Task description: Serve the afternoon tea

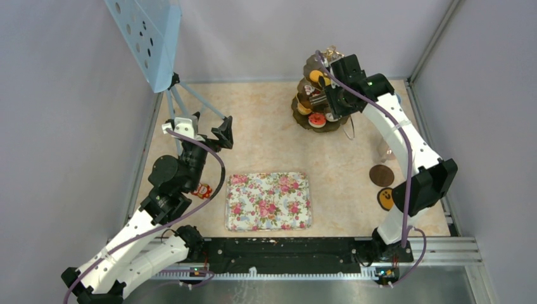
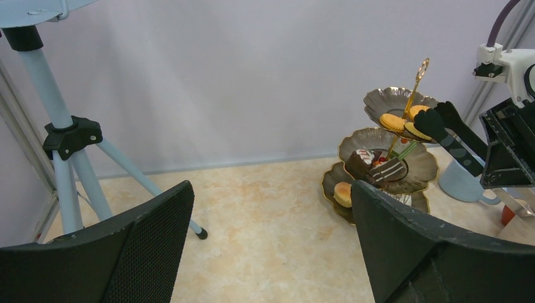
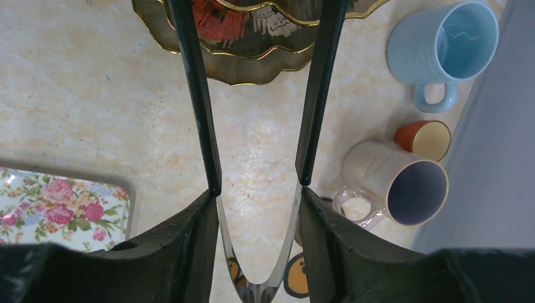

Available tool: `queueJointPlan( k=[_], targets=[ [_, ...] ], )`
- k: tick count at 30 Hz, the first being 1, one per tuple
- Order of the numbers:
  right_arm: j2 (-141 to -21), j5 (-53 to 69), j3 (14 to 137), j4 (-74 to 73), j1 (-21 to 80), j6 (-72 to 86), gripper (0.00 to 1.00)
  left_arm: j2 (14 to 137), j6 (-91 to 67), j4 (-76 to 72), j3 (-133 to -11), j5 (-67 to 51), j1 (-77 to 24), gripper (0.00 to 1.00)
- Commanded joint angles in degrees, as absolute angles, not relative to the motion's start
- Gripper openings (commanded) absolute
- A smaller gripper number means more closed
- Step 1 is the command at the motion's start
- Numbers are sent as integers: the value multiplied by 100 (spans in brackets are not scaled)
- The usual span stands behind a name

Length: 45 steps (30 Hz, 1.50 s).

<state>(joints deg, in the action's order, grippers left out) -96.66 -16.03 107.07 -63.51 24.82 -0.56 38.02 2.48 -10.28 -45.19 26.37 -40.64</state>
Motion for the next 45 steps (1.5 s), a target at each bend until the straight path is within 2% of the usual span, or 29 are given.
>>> queueJointPlan(
  k=[1, 12, 21, 27, 33, 39, 45],
  targets=[
    [-9455, -1688, 10986, -6222, 2419, -147, 46, 3776, 220, -1195, -4654, 2586, -4052, 99],
    [-8506, -1591, 10503, -5580, 2629, -552, 42, 3779, 228, -1195, -4657, 2599, -4047, 99],
    [-7205, -853, 8068, -4384, 4320, -1013, 43, 3707, 213, -1204, -4642, 2813, -4045, 99],
    [-7365, -37, 6723, -3663, 5398, -868, 41, 3534, 141, -1252, -4563, 3371, -4044, 99],
    [-7609, -158, 5812, -3564, 6284, -1110, 42, 3269, 141, -1446, -4414, 3851, -4043, 99],
    [-7966, -629, 5432, -3208, 6725, -1471, 42, 3245, 140, -1483, -4395, 3896, -4038, 99],
    [-8523, -696, 5586, -3208, 6970, -1763, 44, 3248, 166, -1479, -4396, 3842, -4034, 99]
  ],
)
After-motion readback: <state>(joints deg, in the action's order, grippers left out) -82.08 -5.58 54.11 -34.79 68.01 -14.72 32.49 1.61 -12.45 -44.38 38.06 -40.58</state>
